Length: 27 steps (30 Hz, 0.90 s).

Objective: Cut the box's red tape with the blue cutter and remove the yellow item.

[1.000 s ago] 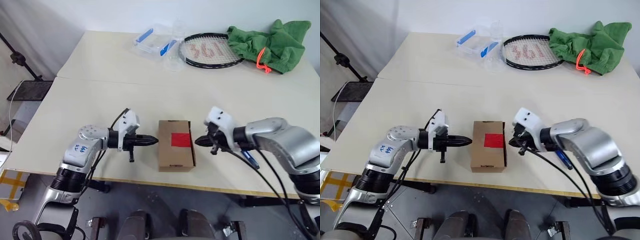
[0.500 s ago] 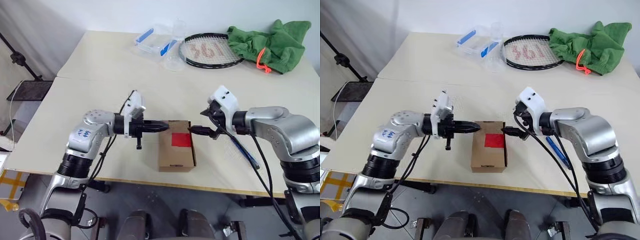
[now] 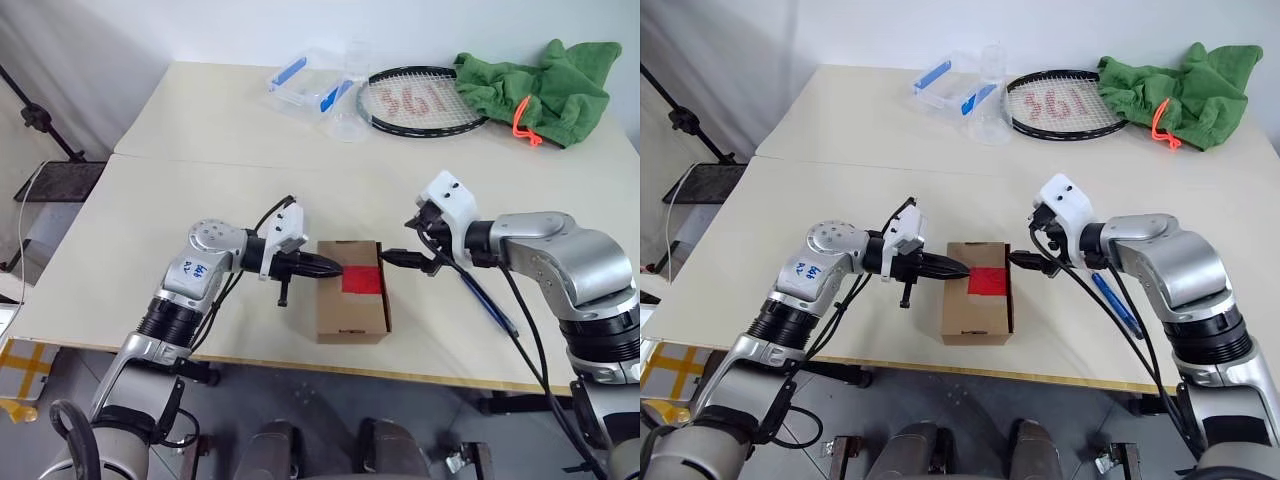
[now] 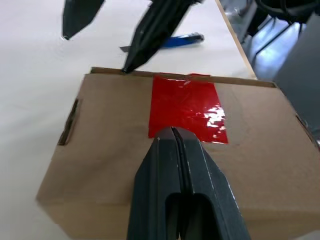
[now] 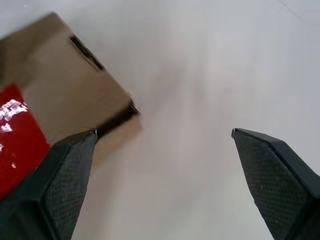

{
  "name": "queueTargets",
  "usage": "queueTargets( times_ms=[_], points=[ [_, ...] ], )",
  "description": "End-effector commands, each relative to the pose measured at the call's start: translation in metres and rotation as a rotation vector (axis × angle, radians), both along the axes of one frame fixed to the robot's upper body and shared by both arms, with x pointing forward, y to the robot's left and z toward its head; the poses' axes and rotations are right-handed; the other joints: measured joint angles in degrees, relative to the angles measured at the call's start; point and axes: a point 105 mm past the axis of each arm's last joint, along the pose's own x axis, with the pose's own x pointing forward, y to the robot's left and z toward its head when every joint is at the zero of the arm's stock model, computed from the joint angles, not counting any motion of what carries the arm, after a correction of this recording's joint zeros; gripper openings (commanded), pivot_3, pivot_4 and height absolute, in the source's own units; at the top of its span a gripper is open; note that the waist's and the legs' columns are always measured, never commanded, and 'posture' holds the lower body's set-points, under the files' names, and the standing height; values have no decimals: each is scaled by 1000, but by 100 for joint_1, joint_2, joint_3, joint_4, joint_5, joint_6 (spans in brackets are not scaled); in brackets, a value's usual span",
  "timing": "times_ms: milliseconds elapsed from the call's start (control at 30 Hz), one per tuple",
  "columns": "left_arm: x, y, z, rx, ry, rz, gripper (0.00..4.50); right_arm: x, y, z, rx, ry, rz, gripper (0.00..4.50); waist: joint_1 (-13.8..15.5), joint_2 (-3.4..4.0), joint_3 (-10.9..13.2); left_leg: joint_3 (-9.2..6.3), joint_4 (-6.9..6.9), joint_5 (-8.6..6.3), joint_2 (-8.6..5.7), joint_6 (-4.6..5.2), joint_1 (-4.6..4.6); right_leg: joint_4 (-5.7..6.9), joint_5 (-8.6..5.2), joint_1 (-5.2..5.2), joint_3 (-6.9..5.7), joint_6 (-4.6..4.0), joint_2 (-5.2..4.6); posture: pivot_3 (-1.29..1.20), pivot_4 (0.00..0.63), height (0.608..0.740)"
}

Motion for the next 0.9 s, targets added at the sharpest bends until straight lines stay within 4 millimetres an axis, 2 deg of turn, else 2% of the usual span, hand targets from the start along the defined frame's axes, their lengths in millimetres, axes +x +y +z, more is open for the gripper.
queueTargets(
  times_ms=[33,300,500,567,667,733,900],
  points=[
    [-2,1,-13,58,16,-21,0,-2,-11,-3,-49,-1,-7,4482,4,0,0,-1,0,0,0,0,0,0,0,0,0,0,0,0,150,740],
    [0,2,-14,57,16,-14,0,-4,-27,-31,-197,48,32,4482,-3,-1,-1,1,2,-1,1,2,1,0,0,1,0,0,0,0,150,740],
    [1,3,-12,52,15,-1,0,9,-23,-2,-84,-16,-8,4482,-6,-1,-1,1,3,-1,2,2,1,1,1,1,1,1,0,0,150,740],
    [3,3,-11,54,-4,8,0,14,-20,16,-17,-56,-30,4482,-5,-1,-1,0,4,-1,2,2,1,1,1,1,1,1,-1,0,150,740],
    [5,2,-9,45,-7,16,0,18,-6,31,78,-66,-31,4482,-6,-1,-1,-1,5,-1,2,2,1,3,1,1,1,1,0,0,150,740],
    [5,1,-9,43,-8,17,0,14,2,29,84,-53,2,4482,11,-1,-1,-6,6,-1,2,2,1,5,1,1,-2,1,0,0,150,740],
    [6,2,-8,43,-11,23,0,4,8,7,22,7,56,4482,1,-1,-1,-4,6,-2,-2,3,0,3,1,3,0,2,-2,0,150,740]
  ],
)
